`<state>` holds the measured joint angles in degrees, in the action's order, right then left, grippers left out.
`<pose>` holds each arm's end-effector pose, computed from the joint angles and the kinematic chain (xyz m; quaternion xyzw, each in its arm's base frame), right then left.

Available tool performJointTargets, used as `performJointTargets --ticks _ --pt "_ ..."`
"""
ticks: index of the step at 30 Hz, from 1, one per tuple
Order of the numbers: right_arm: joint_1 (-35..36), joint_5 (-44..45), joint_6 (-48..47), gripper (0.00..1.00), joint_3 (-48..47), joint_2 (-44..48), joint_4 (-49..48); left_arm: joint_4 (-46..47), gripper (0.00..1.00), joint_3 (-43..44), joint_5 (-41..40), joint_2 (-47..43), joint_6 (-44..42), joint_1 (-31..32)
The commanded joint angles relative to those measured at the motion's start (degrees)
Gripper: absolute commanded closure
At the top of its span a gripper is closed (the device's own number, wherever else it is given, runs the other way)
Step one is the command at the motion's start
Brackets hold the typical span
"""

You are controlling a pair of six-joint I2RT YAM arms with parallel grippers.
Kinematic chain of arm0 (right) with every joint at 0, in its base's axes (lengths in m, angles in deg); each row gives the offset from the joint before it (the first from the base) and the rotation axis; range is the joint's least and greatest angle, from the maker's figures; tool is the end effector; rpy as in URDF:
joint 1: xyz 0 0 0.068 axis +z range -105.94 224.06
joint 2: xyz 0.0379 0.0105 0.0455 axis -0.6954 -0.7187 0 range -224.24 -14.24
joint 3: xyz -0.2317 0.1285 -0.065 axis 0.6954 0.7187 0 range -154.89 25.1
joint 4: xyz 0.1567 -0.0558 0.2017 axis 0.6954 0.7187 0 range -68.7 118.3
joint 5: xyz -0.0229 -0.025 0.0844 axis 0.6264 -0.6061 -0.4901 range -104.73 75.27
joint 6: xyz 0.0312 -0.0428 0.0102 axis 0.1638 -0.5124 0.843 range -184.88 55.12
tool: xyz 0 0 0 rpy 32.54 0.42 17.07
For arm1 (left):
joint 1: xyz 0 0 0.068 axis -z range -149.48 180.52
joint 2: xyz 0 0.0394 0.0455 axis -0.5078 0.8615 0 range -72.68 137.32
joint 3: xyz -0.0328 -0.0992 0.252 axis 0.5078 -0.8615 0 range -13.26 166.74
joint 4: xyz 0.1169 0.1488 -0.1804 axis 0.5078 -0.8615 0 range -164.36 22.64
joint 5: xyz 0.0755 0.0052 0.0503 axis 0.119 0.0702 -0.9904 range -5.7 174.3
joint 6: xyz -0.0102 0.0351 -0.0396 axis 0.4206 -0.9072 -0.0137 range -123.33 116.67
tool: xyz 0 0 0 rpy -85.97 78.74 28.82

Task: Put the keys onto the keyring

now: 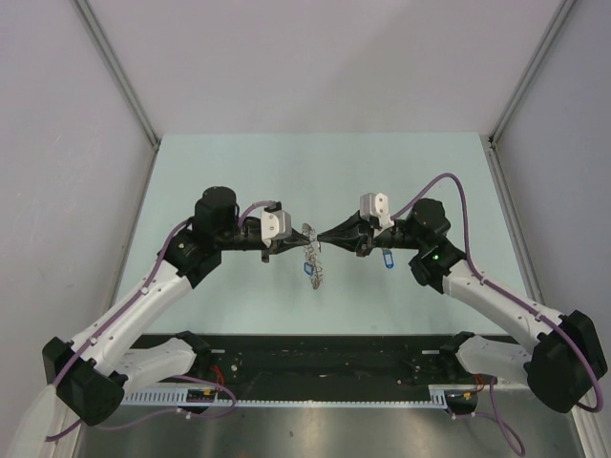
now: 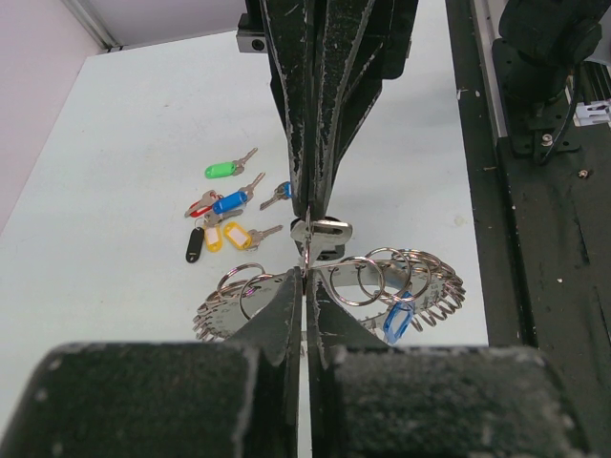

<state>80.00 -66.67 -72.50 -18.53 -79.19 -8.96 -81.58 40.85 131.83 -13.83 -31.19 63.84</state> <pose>0.1882 0.1713 0.3345 -0.5258 0.4190 0.4431 0.5930 0.1739 -0.1456 0.3471 0.5807 0.5221 -0.3530 0.5154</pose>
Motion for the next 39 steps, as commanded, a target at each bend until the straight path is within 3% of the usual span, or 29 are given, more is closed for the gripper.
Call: performJointTargets --ticks 1,39 --pt "0.3 1.1 -1.1 1.00 -2.2 1.9 -0.6 2.9 1.00 0.2 0.9 -0.7 0.3 0.3" --pt "0.7 -0.2 -2.2 1.00 -2.2 0.3 -0.2 3.4 1.00 0.2 2.0 -0.6 0.8 0.3"
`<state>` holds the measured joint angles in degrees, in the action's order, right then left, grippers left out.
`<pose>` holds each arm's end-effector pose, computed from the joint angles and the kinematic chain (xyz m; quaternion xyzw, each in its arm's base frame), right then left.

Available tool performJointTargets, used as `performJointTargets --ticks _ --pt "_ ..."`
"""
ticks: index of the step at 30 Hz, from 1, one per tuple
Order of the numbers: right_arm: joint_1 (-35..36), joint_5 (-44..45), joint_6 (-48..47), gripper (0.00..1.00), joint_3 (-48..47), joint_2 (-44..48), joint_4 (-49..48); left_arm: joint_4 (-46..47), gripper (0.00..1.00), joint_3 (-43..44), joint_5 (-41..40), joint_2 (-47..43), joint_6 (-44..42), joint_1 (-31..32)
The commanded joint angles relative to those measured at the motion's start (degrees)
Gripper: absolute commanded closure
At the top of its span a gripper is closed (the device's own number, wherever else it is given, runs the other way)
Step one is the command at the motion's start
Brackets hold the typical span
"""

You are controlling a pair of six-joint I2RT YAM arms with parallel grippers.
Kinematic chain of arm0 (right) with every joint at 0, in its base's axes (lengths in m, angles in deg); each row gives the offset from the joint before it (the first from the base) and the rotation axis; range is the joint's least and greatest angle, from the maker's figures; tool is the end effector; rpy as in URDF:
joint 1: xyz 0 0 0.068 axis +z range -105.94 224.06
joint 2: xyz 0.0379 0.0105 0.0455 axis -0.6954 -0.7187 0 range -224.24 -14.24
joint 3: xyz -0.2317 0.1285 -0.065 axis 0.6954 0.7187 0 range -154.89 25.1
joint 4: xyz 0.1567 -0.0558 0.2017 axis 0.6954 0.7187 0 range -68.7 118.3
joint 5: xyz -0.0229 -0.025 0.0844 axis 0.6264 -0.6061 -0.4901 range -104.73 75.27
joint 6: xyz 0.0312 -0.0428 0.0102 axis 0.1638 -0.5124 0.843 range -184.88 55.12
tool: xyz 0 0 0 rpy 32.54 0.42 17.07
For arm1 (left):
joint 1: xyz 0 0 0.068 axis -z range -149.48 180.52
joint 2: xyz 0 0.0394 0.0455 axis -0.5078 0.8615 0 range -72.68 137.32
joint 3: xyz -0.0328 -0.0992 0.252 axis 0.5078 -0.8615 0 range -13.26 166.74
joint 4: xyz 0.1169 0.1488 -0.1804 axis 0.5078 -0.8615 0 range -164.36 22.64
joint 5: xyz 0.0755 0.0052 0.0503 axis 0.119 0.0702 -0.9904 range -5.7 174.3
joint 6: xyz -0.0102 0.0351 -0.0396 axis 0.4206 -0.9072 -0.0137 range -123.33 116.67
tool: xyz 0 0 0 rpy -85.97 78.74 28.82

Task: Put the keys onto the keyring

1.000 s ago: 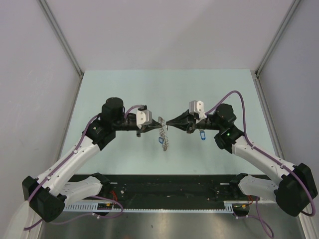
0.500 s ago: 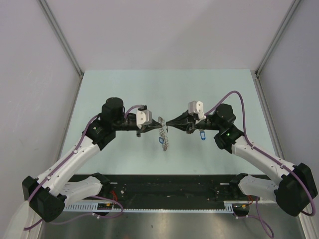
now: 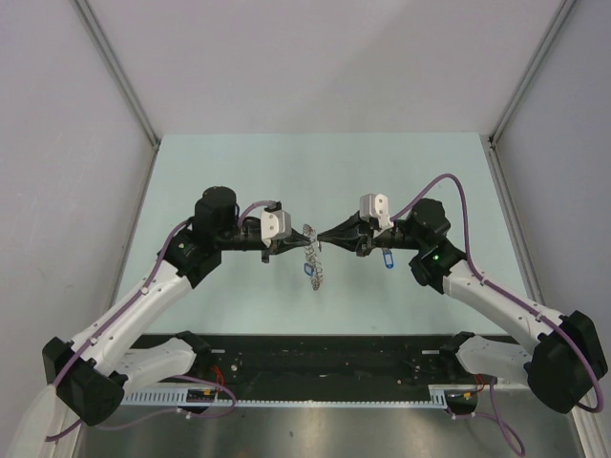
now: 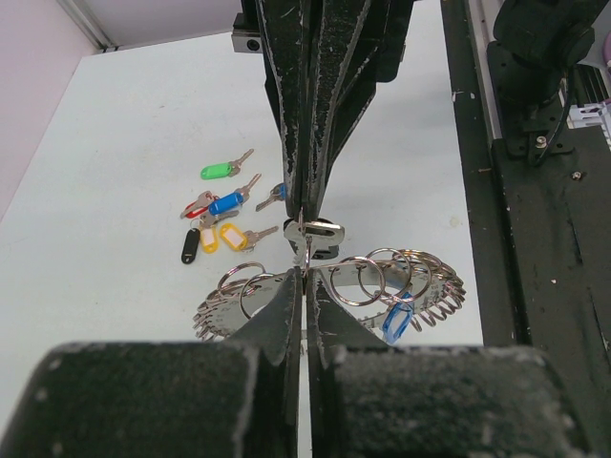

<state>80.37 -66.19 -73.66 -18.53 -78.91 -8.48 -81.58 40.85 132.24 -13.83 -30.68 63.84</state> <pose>0.1867 0.1719 0.3349 -0.5292 0.4154 0.4372 0.5968 0.1736 -0.1456 0.3471 0.5794 0.5227 -0.3579 0.5129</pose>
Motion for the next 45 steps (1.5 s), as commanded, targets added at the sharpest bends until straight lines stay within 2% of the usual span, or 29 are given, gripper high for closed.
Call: performJointTargets --ticks 1,45 --pt "0.3 -0.7 -1.1 1.00 -2.2 0.1 -0.7 3.5 1.00 0.2 1.6 -0.5 0.3 0.3" --pt "1.0 1.0 -1.2 1.00 -2.3 1.6 -0.4 3.3 1.00 0.1 1.1 -0.6 0.1 0.3"
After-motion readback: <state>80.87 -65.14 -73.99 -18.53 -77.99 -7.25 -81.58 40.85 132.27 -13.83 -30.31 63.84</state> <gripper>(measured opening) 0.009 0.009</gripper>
